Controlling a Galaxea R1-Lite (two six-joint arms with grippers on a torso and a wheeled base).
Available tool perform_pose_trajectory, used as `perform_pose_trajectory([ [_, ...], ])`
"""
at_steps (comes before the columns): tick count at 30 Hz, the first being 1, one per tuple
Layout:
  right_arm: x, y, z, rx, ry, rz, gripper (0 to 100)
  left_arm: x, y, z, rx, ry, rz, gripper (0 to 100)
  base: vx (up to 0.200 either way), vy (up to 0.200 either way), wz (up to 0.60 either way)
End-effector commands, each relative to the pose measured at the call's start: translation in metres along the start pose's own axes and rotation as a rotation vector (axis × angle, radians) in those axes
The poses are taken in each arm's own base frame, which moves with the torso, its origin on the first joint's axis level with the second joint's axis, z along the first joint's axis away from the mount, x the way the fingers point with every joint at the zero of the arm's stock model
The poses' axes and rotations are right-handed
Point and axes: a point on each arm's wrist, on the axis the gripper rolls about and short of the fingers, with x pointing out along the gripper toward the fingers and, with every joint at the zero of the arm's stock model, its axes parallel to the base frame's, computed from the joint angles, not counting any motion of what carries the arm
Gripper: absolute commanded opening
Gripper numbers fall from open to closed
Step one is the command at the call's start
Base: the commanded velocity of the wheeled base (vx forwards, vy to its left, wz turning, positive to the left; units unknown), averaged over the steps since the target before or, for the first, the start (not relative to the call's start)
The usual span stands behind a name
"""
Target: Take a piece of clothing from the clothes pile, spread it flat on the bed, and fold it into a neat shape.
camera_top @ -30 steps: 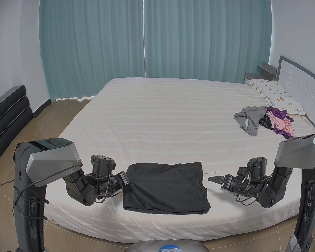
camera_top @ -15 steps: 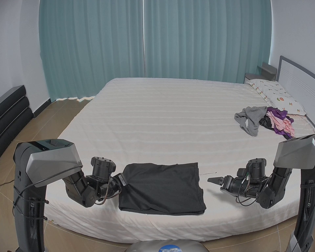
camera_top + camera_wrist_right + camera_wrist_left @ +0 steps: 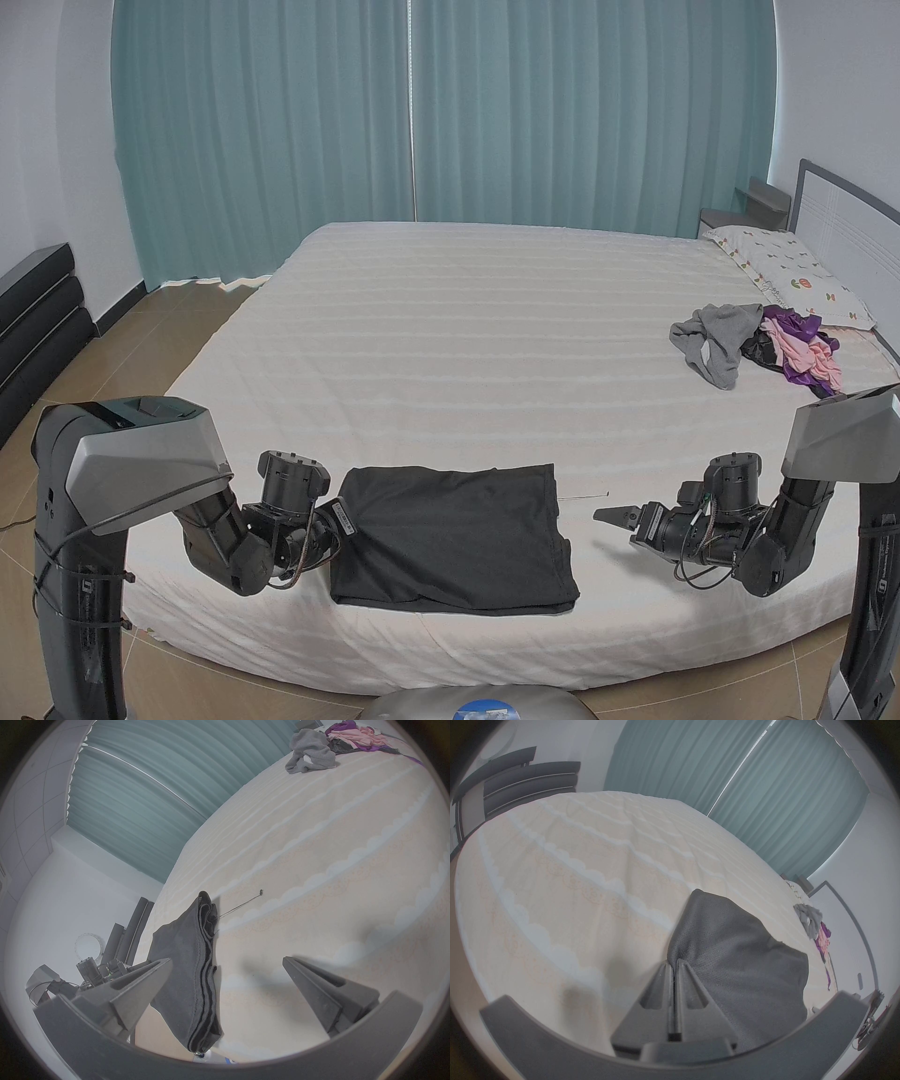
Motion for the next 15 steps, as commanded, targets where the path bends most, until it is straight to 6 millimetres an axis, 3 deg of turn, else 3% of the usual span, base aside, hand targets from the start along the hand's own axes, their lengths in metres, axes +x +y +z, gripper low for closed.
perform_pose_trajectory([
  [1,0.0001,-0.0002,-0.0002,0.001,0.0,0.001,100,-0.0033,-0.0014,0.0015,0.014,-0.002,0.007,0,0.0,0.0,0.0],
  [14,0.0003,0.0002,-0.0004,0.001,0.0,0.002,100,-0.0042,-0.0006,0.0008,0.027,0.023,0.027,0,0.0,0.0,0.0],
  [15,0.0003,0.0002,-0.0004,0.001,0.0,0.002,100,-0.0044,-0.0004,0.0015,0.026,0.022,0.027,100,0.0,0.0,0.0],
])
